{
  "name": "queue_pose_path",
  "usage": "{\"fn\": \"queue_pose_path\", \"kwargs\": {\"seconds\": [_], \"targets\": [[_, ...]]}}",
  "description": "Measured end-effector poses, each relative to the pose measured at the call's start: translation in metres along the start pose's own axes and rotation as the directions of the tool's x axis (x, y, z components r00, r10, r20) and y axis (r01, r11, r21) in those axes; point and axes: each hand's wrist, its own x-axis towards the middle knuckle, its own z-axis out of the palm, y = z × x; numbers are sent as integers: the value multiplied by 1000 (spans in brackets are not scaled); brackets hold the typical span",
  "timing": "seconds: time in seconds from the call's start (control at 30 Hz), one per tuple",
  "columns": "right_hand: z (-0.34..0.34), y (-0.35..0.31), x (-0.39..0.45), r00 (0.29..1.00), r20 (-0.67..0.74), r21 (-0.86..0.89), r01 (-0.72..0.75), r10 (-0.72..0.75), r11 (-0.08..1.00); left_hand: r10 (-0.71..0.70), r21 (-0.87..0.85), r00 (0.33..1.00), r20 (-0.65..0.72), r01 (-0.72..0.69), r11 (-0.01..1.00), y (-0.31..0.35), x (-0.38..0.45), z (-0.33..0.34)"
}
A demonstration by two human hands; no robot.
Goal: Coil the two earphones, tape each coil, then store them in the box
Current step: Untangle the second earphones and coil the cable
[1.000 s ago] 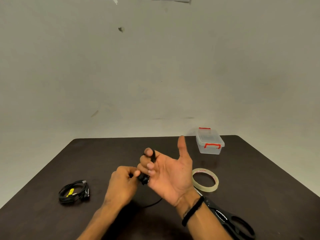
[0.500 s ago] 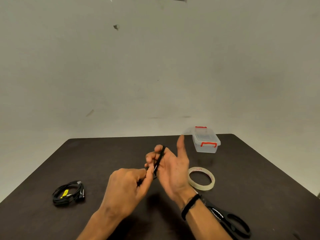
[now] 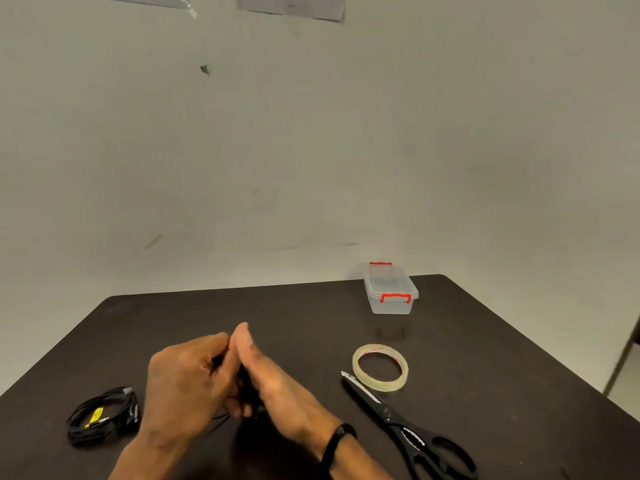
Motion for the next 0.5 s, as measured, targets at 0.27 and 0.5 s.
{"fn": "queue_pose_path", "kwargs": {"seconds": [0.27, 0.5], "targets": [[2, -4, -1, 985, 123, 111, -136, 123, 984, -141, -66, 990, 4, 141, 988, -6, 4, -3], [-5, -10, 2, 915, 403, 472, -242, 36, 847, -399, -292, 910, 113, 414, 862, -4, 11, -5]]}}
